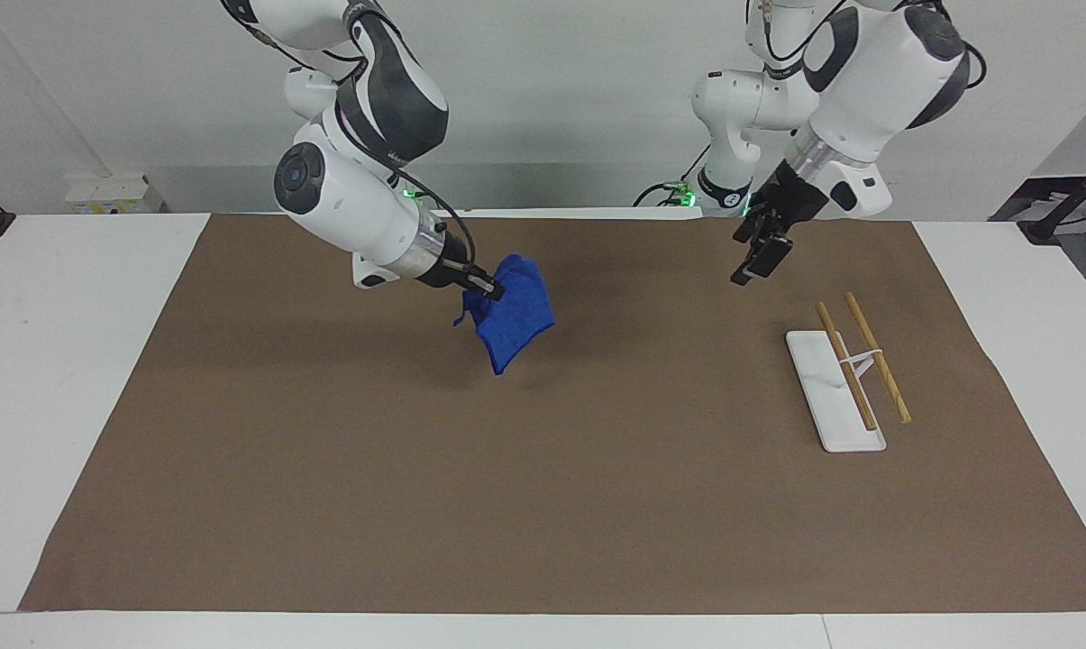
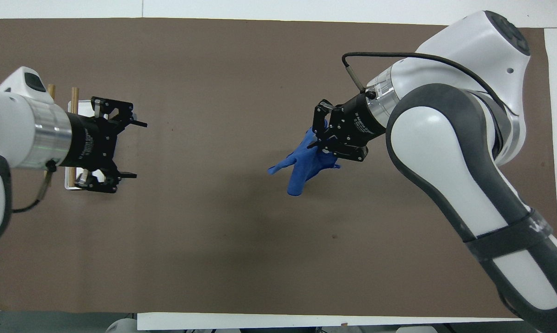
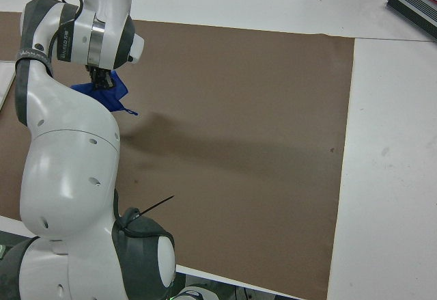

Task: Right arm passes towel to left arm to hang
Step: 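Lift the towel with the right gripper while the left gripper approaches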

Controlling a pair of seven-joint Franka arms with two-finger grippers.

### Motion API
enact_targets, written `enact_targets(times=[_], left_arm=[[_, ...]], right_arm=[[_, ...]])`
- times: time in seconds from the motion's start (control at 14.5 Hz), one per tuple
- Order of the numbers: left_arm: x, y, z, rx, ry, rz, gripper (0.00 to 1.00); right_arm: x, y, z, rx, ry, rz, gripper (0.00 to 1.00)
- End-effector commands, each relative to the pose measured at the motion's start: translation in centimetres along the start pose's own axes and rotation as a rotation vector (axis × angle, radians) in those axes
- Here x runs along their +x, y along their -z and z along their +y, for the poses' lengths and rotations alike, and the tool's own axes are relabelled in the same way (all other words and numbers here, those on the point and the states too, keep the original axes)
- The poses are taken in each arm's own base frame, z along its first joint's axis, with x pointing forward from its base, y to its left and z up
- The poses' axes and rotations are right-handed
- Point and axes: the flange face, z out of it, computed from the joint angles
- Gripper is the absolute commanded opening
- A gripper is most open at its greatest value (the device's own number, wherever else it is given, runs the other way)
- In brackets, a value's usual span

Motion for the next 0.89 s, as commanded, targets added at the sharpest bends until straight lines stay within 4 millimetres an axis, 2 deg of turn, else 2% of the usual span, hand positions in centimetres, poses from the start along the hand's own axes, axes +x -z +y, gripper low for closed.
enact_targets(times=[0.0, 0.28, 0.48, 0.69, 0.83], left_arm=[[-1.4, -1.1, -2.3, -0.075, 0.176, -0.033, 1.00], [-5.2, -3.5, -3.6, -0.040, 0.151, -0.047, 1.00], [-5.3, -5.0, -3.0, -0.091, 0.235, -0.061, 0.99], [-4.0, -5.1, -1.4, -0.140, 0.304, -0.101, 0.95], [-4.5, -6.0, -1.3, -0.135, 0.301, -0.100, 0.92]], right_arm=[[-2.4, -0.8, -2.3, 0.107, -0.093, -0.087, 0.00], [-6.3, -3.3, -4.4, 0.183, -0.195, -0.089, 0.00], [-6.7, -3.7, -4.4, 0.176, -0.196, -0.095, 0.00], [-7.1, -4.1, -4.5, 0.171, -0.194, -0.100, 0.00], [-7.1, -4.1, -4.5, 0.171, -0.195, -0.100, 0.00]])
